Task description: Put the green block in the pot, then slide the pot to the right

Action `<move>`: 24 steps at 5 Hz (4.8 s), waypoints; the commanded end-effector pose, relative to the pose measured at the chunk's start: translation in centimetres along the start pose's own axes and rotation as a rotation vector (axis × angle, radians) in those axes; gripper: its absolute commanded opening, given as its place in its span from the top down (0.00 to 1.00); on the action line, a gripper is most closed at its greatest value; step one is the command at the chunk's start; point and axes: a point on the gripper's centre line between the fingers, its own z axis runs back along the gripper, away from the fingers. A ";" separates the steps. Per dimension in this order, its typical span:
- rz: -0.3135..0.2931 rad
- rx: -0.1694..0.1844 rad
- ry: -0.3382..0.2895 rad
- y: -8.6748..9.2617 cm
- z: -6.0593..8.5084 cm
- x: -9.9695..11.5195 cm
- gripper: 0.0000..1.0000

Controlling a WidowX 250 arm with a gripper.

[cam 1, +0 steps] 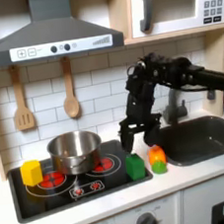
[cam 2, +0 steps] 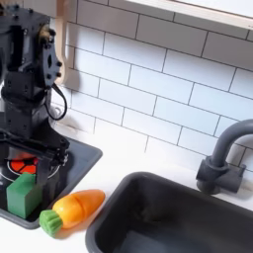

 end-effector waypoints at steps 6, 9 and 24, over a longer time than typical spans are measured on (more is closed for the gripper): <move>-0.039 -0.032 0.144 -0.3 -5.6 0.8 0.00; -0.068 -0.060 0.189 -0.5 -7.2 0.6 0.00; 0.064 -0.041 -0.155 5.4 -0.9 11.0 1.00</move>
